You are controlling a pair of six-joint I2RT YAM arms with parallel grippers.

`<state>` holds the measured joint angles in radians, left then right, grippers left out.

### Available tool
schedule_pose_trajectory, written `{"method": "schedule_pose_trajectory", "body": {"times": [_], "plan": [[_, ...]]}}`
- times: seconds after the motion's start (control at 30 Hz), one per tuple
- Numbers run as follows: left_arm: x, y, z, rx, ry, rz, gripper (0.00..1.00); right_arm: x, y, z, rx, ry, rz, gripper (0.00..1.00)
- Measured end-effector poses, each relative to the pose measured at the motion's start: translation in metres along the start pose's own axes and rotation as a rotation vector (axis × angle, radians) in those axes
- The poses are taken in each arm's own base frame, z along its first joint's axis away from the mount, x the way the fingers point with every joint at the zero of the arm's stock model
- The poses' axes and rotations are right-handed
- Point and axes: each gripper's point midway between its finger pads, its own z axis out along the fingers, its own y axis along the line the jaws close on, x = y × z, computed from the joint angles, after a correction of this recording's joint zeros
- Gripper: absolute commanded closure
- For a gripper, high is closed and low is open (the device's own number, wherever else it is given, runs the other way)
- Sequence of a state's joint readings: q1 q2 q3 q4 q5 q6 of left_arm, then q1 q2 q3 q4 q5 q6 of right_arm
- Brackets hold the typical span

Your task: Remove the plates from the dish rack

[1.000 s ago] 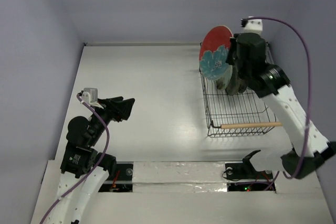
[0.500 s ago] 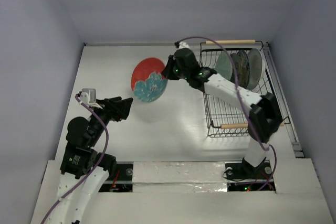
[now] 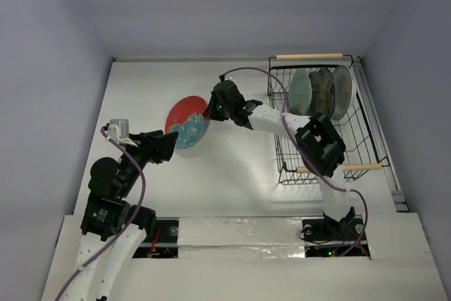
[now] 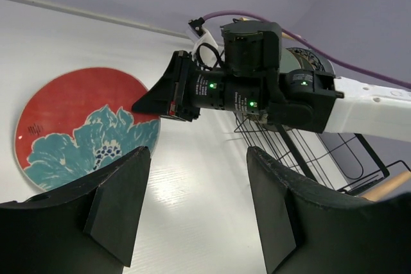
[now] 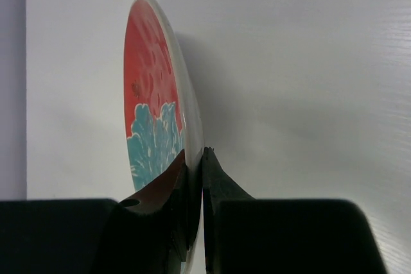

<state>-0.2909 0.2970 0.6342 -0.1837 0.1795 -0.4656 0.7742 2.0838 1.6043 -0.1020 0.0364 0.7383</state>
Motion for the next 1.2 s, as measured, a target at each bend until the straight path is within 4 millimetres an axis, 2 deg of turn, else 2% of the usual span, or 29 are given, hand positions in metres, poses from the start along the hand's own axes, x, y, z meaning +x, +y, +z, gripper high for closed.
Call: {"method": "schedule_pose_trajectory", "body": {"times": [0.1,0.13,0.2,0.23,0.33,0.47,0.53,0.63,0.77,0.87,0.9,0.97,1.0,1.03,1.07,1.1,1.2], "plan": [[0.0,0.0,0.0,0.0,0.0,0.0,0.42,0.002,-0.001,0.008,-0.005,-0.007,0.041,0.76],[0.0,0.0,0.0,0.0,0.0,0.0,0.42,0.001,-0.001,0.009,-0.011,-0.014,0.054,0.67],[0.0,0.0,0.0,0.001,0.0,0.0,0.42,0.003,-0.001,0.011,-0.023,-0.024,0.067,0.58],[0.0,0.0,0.0,0.001,0.0,0.0,0.42,0.006,-0.003,0.012,-0.025,-0.025,0.074,0.5],[0.0,0.0,0.0,0.001,0.001,0.0,0.42,0.017,-0.014,0.014,-0.004,-0.005,0.087,0.38],[0.0,-0.001,0.0,0.003,0.002,0.0,0.42,0.027,-0.024,0.014,0.02,0.016,0.089,0.35],[0.001,-0.001,0.0,0.005,0.003,0.0,0.42,0.028,-0.025,0.014,0.023,0.015,0.09,0.23],[0.001,-0.001,0.0,0.009,0.005,0.0,0.42,0.025,-0.028,0.015,0.042,-0.001,0.088,0.1],[0.001,-0.002,0.0,0.01,0.006,0.0,0.42,0.025,-0.04,0.013,0.1,-0.011,0.064,0.08],[0.001,-0.002,0.0,0.012,0.006,0.0,0.42,0.018,-0.045,0.003,0.138,-0.026,0.034,0.08],[0.001,-0.002,0.0,0.012,0.007,0.0,0.42,0.01,-0.042,-0.004,0.14,-0.041,0.019,0.09],[0.001,-0.002,0.0,0.013,0.008,0.0,0.42,-0.01,-0.033,-0.025,0.143,-0.083,-0.014,0.29],[0.001,-0.002,0.0,0.014,0.008,0.0,0.42,-0.022,-0.026,-0.038,0.137,-0.113,-0.03,0.44],[0.002,-0.003,0.0,0.015,0.009,0.0,0.42,-0.038,-0.019,-0.054,0.133,-0.154,-0.047,0.82],[0.002,-0.003,0.0,0.016,0.009,0.0,0.42,-0.053,-0.014,-0.071,0.133,-0.2,-0.063,0.94],[0.002,-0.003,0.0,0.016,0.009,0.0,0.42,-0.067,-0.01,-0.088,0.135,-0.242,-0.071,0.99],[0.002,-0.003,0.0,0.016,0.01,0.0,0.42,-0.117,-0.007,-0.159,0.16,-0.405,-0.099,1.0]]}}
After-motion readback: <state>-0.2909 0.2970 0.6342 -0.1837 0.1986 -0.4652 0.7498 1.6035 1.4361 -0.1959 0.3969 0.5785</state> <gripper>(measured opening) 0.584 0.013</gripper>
